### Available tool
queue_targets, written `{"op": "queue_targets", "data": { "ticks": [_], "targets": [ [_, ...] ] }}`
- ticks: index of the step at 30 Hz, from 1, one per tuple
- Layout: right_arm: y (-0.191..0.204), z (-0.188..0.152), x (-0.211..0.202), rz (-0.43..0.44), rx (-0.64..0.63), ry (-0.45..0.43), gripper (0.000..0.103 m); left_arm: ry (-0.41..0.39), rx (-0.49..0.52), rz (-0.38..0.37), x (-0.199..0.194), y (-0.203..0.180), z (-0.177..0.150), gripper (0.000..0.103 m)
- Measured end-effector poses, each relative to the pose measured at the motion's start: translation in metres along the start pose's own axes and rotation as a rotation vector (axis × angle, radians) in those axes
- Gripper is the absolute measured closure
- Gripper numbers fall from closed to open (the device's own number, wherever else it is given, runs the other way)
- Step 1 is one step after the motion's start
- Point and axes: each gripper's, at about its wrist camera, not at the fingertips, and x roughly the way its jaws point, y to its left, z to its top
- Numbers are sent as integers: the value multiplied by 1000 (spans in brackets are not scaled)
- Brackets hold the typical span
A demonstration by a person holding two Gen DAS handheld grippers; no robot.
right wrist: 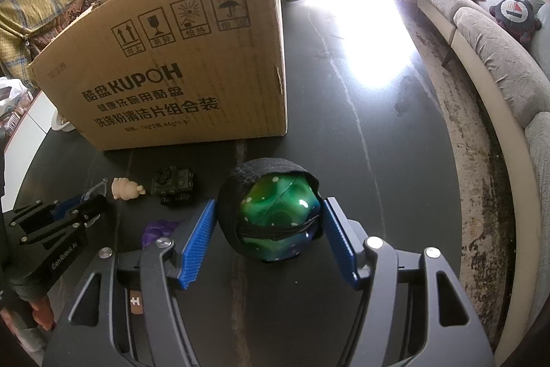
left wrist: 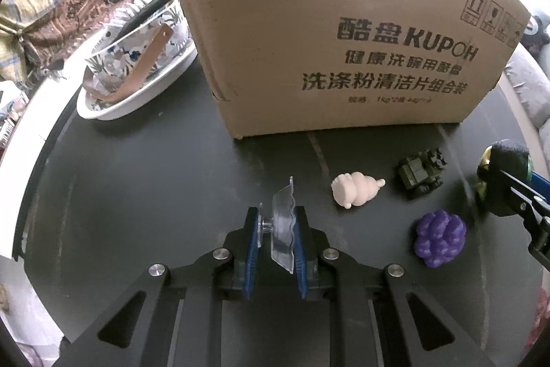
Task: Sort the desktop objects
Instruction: 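Lift and carry the clear piece in the left tool while the right tool carries the ball to the box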
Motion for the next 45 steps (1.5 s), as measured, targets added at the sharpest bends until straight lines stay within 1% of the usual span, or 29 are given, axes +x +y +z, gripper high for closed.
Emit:
{"op": "queue_targets", "data": {
  "ticks": [5, 8, 14, 19, 27, 32, 34, 36, 39, 43, 45],
  "targets": [
    [7, -1, -13, 1, 3, 0, 43, -4, 2, 1, -2, 4, -1, 86],
    [13, -1, -24, 3, 2, 1, 43, -22, -8, -20, -13, -3, -5, 86],
    [20, 0, -42, 7, 3, -2, 43, -46, -5, -24, -20, -2, -7, 86],
    [28, 2, -65, 1, -7, -15, 44, -57, -7, -26, -40, -3, -2, 86],
    [48, 3, -117, -8, -18, -46, 44, -84, 10, -28, -65, -8, -7, 86],
    [59, 3, -153, -11, -22, -69, 44, -98, 5, -50, -80, -5, -10, 86],
    [63, 4, -164, -10, -24, -75, 44, -103, -4, -77, -85, -3, -10, 86],
    [67, 3, -176, -9, -24, -83, 44, -109, -8, -82, -91, -2, -12, 86],
    [76, 1, -197, -5, -25, -95, 44, -126, -6, -65, -99, -2, -12, 86],
    [78, 0, -214, -1, -23, -109, 44, -147, -26, -82, -113, 2, -13, 86],
    [80, 3, -223, -1, -23, -119, 44, -169, -26, -66, -122, 2, -13, 86]
  ]
}}
